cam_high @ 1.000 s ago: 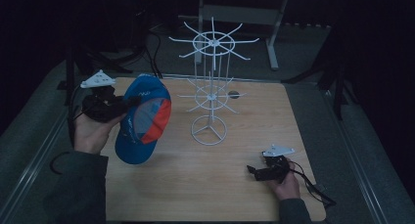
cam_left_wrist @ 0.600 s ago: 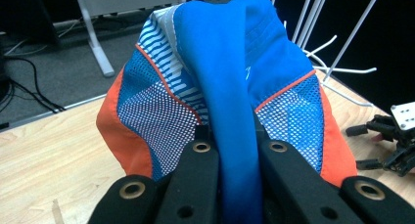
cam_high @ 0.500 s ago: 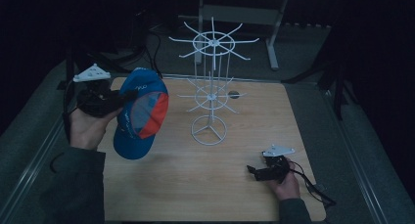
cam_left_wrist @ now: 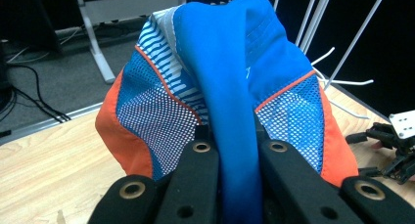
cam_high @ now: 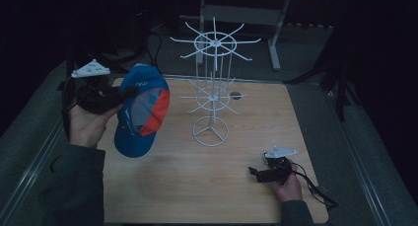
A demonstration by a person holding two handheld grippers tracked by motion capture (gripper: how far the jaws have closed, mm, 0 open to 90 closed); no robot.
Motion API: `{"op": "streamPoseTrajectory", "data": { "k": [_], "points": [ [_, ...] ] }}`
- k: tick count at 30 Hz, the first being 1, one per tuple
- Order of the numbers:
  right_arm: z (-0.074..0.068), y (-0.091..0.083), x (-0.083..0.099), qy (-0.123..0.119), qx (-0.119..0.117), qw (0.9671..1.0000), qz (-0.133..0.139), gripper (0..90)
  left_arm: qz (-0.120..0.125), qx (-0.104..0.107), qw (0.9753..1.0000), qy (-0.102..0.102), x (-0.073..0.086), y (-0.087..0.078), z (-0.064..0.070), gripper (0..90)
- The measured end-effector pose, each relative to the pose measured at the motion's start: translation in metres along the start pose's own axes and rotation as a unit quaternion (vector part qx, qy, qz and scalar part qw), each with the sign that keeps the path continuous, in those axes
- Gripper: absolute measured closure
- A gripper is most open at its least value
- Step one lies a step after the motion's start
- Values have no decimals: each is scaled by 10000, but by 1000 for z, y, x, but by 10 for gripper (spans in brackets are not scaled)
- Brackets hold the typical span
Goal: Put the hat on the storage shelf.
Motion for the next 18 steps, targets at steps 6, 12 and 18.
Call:
{"op": "streamPoseTrajectory", "data": {
  "k": [6,12,18],
  "points": [
    [0,0,0,-1,-3,10000,2,115,55,5,10000,-48,-3,0,-3,899],
    [0,0,0,-7,-2,10000,5,115,92,22,9999,-57,-7,1,-4,899],
    [0,0,0,-9,1,10000,5,115,170,38,9998,-104,-11,0,-6,900]
  ]
}}
Point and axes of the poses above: each handheld gripper's, and its own axes: y roughly forward along the jaws, x roughly out of its underside, z roughly to its right, the point moved 7 cm from there along y, roughly forward along the jaws, and after that the axes turned 1 degree about -z, right-handed, at the moved point
